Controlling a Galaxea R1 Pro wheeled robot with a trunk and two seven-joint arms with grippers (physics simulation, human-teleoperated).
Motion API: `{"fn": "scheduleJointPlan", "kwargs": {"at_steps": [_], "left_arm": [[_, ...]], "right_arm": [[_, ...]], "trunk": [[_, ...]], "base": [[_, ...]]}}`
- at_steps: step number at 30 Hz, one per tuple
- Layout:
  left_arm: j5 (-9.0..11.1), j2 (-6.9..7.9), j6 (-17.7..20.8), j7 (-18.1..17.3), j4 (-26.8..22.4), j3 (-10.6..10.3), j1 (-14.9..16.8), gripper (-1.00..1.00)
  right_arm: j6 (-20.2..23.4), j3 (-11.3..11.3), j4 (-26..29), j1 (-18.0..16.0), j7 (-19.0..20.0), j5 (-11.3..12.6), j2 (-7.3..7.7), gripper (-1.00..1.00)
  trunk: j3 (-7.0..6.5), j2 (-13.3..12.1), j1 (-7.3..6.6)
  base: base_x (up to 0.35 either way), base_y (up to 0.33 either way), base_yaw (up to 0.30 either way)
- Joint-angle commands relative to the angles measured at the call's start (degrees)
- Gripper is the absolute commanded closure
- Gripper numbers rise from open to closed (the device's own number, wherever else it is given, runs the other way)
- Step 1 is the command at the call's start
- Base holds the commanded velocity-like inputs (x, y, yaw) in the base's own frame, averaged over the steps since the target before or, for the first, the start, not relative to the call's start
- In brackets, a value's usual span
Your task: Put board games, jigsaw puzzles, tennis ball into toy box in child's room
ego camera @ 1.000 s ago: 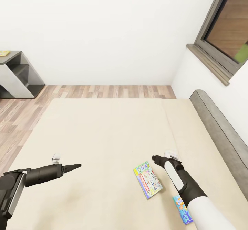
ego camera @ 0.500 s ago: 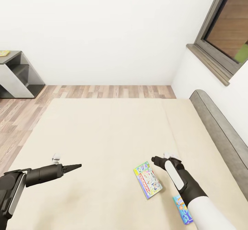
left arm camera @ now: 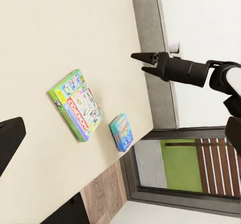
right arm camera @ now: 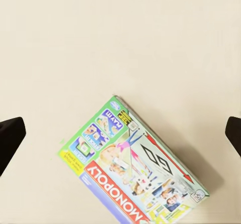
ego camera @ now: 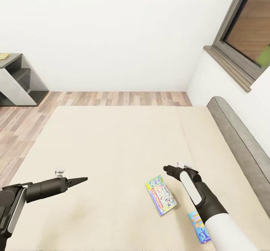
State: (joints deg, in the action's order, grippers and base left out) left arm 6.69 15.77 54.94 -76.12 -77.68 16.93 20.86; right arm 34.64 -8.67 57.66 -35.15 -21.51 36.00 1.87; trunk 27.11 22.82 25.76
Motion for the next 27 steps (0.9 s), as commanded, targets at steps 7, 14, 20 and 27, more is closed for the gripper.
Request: {"fn": "scheduleJointPlan", "kwargs": {"at_steps": [7,14,20,27], "left_arm": [[0.1,-0.20,0.7,0.3,0.0,-0.2,0.3,-1.00],[0.1,-0.32,0.7,0.3,0.0,-0.5,0.3,-1.00],[0.0,-0.31,0.8,0.4,0.0,-0.5,0.3,-1.00],[0.1,-0.33,0.8,0.4,0.0,-0.6,0.3,-1.00]], "right_arm": [[0.1,-0.1,-1.2,-0.2,-0.5,0.3,0.70,-1.00],[0.4,-0.1,-1.5,-0.4,-0.5,0.3,1.11,-1.00],[0.5,-0.1,-1.6,-0.5,-0.6,0.4,1.21,-1.00],[0.5,-0.5,-1.7,-0.4,-0.6,0.5,1.07,-1.00]], "trunk": [[0.73,0.1,0.03],[1.38,0.1,0.03],[1.95,0.1,0.03],[2.61,0.1,0.03]], "base": [[0.000,0.000,0.000],[0.000,0.000,0.000],[0.000,0.000,0.000],[0.000,0.000,0.000]]}}
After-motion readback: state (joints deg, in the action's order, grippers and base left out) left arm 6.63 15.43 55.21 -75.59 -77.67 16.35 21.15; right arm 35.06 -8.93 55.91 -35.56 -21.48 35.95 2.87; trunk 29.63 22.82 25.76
